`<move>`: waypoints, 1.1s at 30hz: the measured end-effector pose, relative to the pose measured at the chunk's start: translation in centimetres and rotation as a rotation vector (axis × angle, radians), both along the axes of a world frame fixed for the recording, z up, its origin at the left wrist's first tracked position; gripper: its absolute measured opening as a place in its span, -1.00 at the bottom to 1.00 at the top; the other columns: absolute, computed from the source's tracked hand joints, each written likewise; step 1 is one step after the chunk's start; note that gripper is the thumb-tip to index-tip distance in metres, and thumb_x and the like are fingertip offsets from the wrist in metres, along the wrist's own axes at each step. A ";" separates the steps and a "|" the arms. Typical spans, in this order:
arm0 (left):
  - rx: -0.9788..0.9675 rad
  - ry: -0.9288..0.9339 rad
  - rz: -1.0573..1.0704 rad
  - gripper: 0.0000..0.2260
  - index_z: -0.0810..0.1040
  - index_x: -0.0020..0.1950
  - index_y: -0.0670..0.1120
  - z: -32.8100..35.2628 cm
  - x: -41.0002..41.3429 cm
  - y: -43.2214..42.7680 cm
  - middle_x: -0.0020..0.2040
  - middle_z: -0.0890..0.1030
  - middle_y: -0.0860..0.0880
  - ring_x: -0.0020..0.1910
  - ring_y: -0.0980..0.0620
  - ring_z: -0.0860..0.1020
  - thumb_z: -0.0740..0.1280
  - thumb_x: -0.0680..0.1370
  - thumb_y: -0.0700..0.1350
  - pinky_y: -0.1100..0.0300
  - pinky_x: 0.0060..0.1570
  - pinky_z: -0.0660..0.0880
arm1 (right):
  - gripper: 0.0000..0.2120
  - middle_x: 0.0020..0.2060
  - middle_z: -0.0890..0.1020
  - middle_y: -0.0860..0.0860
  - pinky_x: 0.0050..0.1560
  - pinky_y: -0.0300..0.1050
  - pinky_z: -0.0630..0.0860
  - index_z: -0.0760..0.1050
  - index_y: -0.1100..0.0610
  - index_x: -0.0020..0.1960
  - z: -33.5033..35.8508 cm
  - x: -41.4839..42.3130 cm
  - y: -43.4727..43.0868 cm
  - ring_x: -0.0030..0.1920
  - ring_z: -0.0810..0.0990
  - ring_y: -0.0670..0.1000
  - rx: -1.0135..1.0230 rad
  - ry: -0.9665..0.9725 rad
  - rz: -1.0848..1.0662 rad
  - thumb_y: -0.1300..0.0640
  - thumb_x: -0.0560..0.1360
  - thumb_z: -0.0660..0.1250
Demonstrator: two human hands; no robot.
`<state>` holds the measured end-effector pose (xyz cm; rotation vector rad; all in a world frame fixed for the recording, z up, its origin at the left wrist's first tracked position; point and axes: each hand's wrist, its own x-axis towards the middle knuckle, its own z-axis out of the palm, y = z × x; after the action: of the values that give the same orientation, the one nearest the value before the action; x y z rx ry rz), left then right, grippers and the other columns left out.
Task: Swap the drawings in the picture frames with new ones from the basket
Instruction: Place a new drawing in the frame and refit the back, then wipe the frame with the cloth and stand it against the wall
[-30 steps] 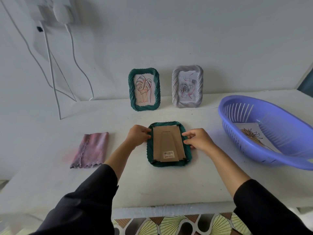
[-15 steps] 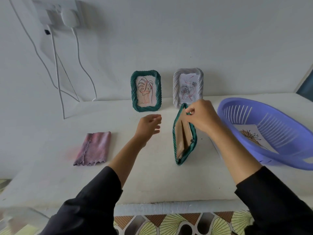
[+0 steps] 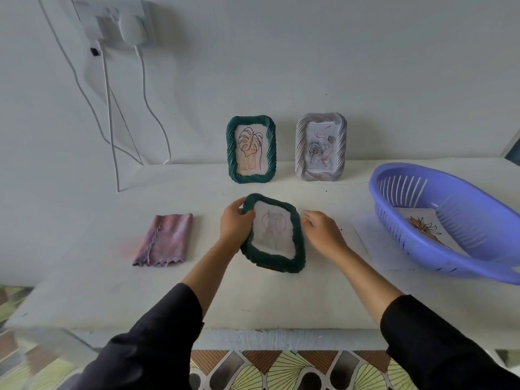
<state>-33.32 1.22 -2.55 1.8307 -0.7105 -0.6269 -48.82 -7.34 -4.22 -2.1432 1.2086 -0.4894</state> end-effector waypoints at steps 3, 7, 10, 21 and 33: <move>0.070 -0.179 0.018 -0.65 0.42 0.37 -0.07 -2.1 0.1 0.2 0.09 0.62 -0.15 -0.12 -0.05 0.53 0.16 0.58 -0.18 0.25 -0.30 0.46 | -0.56 0.46 0.27 0.12 0.42 -0.09 0.19 0.21 0.23 0.45 -1.9 -0.4 -0.1 0.45 0.25 0.07 0.016 0.059 0.008 0.09 0.62 0.05; 0.132 -0.313 0.040 -0.69 0.46 0.31 -0.10 -3.7 -0.3 0.0 0.04 0.61 -0.15 -0.18 -0.02 0.47 0.13 0.59 -0.17 0.34 -0.41 0.32 | -0.50 0.50 0.19 0.06 0.48 -0.10 0.09 0.10 0.17 0.50 -3.0 -0.2 0.0 0.49 0.15 0.02 -0.075 0.108 0.046 0.03 0.61 0.05; 0.188 -0.455 0.029 -0.71 0.51 0.23 -0.16 -4.6 -0.7 -0.3 0.07 0.59 -0.15 0.04 -0.13 0.48 0.12 0.58 -0.18 0.13 -0.06 0.46 | -0.52 0.48 0.22 0.07 0.48 -0.08 0.08 0.12 0.19 0.49 -3.3 -0.1 -0.1 0.49 0.16 0.03 -0.157 0.187 0.078 0.04 0.62 0.03; 0.656 -0.589 0.446 -0.35 0.01 0.53 -0.06 -3.6 8.5 3.8 0.53 -0.07 -0.29 0.51 -0.31 -0.15 0.18 0.54 0.14 -0.19 0.45 -0.23 | -0.52 0.51 0.16 0.06 0.49 -0.10 0.00 0.07 0.17 0.51 -3.7 0.0 -0.1 0.51 0.09 0.02 -0.180 0.257 0.080 0.04 0.63 -0.03; 0.671 -0.499 0.432 -0.46 0.35 0.35 -0.03 -3.3 10.3 5.7 0.24 0.36 -0.24 0.23 -0.29 0.37 0.08 0.51 0.27 -0.10 0.25 0.28 | -0.50 0.49 0.22 0.01 0.47 -0.08 0.09 0.15 0.10 0.49 -3.1 -0.3 -0.4 0.49 0.16 0.00 0.025 0.066 0.030 -0.05 0.60 0.05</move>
<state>-23.06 6.97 -5.87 2.7162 -0.4047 -0.1069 -49.16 -7.78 -7.35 -2.1683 1.2101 -0.3911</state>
